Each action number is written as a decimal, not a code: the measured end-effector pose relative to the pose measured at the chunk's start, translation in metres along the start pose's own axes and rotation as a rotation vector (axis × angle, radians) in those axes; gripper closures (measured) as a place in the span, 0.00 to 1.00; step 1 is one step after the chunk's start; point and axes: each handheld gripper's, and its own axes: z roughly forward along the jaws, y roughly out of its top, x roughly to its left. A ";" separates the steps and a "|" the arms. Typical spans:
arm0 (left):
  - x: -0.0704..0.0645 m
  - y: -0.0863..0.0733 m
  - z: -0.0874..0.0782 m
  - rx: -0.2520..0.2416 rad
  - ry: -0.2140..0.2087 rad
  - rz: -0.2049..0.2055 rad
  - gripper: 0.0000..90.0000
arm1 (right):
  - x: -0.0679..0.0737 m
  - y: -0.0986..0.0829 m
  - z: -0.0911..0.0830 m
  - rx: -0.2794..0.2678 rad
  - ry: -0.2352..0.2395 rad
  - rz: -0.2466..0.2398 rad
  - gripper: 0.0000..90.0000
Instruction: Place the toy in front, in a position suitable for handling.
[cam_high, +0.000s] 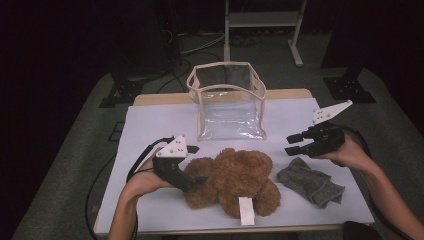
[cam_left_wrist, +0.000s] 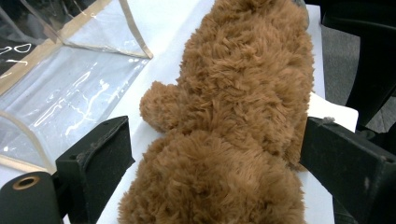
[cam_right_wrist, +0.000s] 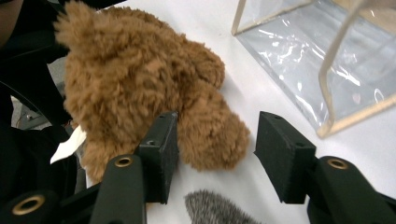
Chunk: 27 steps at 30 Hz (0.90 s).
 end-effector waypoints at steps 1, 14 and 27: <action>0.000 -0.001 0.000 -0.001 0.002 -0.004 0.09 | 0.000 0.004 0.001 0.005 0.002 -0.005 0.52; 0.004 -0.012 -0.013 0.011 0.056 -0.027 0.07 | -0.002 0.051 0.016 0.026 0.042 -0.084 0.49; 0.006 -0.017 -0.026 0.000 0.086 -0.029 0.07 | 0.001 0.094 0.042 0.067 0.082 -0.155 0.49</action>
